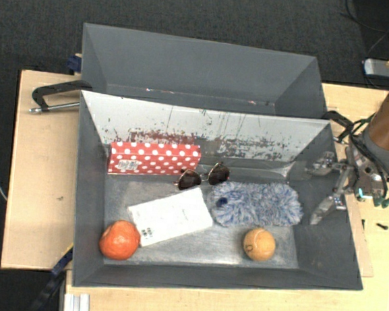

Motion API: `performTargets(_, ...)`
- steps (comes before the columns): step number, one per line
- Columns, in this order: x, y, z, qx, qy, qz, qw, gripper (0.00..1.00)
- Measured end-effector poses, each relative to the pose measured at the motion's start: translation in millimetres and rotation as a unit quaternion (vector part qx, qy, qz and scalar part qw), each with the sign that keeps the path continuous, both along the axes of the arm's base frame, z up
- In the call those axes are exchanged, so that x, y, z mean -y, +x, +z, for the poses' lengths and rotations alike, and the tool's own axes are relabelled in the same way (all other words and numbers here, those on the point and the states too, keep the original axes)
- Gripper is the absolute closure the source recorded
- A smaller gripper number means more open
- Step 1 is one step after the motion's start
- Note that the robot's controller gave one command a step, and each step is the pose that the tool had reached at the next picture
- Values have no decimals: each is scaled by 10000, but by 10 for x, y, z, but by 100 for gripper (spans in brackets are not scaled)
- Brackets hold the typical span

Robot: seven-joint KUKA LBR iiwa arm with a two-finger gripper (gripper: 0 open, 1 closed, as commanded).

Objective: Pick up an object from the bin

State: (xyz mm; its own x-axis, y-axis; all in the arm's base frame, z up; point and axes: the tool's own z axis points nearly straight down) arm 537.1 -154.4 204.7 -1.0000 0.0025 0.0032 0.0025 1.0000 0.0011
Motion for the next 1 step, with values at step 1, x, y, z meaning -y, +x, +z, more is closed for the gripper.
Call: performTargets(1,-6,16,31,31,-8,10,10000,0)
